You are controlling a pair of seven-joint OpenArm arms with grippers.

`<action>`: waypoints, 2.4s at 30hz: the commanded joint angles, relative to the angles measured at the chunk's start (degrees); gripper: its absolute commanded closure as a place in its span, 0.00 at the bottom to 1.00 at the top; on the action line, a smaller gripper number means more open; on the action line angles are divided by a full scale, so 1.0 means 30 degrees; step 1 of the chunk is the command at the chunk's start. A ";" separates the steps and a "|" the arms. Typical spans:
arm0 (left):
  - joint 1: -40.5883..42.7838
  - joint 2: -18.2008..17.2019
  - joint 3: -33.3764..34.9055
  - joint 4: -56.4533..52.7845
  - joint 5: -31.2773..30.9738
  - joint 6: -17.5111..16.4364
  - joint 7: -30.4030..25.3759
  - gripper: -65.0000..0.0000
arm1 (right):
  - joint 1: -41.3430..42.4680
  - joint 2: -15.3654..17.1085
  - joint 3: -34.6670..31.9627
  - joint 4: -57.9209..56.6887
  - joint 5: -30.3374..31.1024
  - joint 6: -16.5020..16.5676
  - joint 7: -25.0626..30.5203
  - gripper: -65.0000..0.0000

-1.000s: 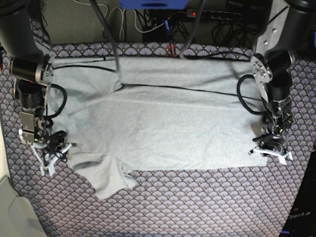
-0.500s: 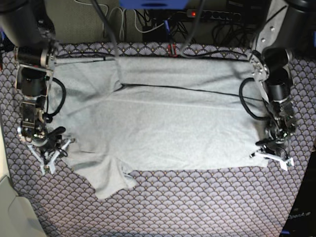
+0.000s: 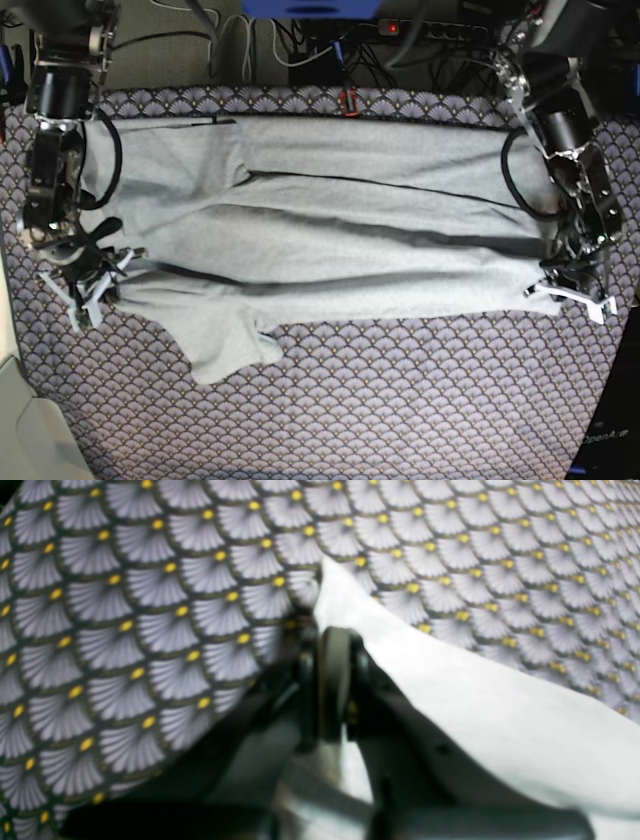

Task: Fold the T-shirt properly
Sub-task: 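Lift that edge and fold it over onto the first fold, then lower the folded edge onto the shirt strip with both grippers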

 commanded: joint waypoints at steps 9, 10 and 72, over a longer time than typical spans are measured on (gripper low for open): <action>0.2401 -0.0232 -0.0074 0.4267 -0.0784 0.0008 0.0261 0.99 | -0.3581 0.0227 0.1731 0.5581 0.1038 -0.0123 -0.0465 1.00; 0.2636 -0.0232 -0.0074 0.4677 -0.1018 0.0008 0.0496 0.99 | -0.3962 0.0198 0.2112 0.6021 0.1038 -0.0123 -0.0465 1.00; 0.9024 -0.0349 -0.2712 0.8750 -0.4740 -0.0050 0.3983 0.65 | -1.2196 -0.3026 0.6595 1.1559 0.1038 0.4463 -0.2780 1.00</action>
